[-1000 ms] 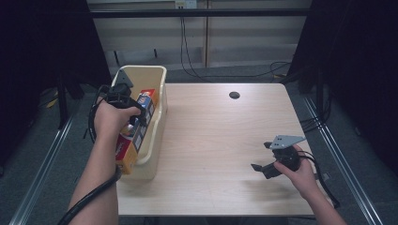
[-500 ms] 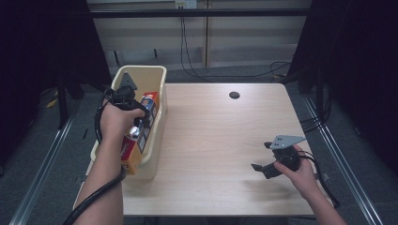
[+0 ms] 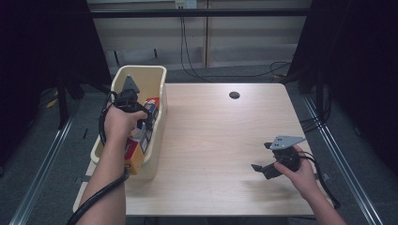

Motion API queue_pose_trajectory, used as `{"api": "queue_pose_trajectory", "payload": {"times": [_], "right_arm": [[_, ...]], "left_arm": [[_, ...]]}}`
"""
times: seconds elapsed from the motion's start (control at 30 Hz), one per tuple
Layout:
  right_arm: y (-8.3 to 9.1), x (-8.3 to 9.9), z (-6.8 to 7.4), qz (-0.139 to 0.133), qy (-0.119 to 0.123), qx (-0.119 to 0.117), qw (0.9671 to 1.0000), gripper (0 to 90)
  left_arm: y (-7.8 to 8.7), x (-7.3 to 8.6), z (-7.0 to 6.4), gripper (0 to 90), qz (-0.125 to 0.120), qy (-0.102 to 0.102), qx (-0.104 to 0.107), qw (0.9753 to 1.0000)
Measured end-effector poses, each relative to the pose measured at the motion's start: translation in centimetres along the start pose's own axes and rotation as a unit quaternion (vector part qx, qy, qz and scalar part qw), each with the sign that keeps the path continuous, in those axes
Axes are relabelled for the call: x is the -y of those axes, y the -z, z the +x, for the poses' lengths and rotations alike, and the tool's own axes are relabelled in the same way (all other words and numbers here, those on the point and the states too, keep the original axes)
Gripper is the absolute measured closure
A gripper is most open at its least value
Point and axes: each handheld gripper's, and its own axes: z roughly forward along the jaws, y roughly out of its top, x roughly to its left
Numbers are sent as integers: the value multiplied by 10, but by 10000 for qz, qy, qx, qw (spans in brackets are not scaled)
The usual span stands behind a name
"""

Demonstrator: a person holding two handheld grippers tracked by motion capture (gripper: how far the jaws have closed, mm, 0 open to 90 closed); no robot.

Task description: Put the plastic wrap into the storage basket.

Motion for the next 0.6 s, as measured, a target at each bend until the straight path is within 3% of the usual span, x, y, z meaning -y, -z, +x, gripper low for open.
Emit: {"api": "queue_pose_trajectory", "payload": {"times": [0.17,0.27,0.6], "right_arm": [[0,0,0,7,-15,-14,10000,27],[0,0,-1,9,-19,-16,10000,28],[1,1,0,4,-42,-10,10000,27]], "left_arm": [[-3,-1,1,400,44,36,18,10000],[-5,-1,-1,400,66,-57,-53,9999],[-10,0,5,389,138,52,-38,9999]]}}
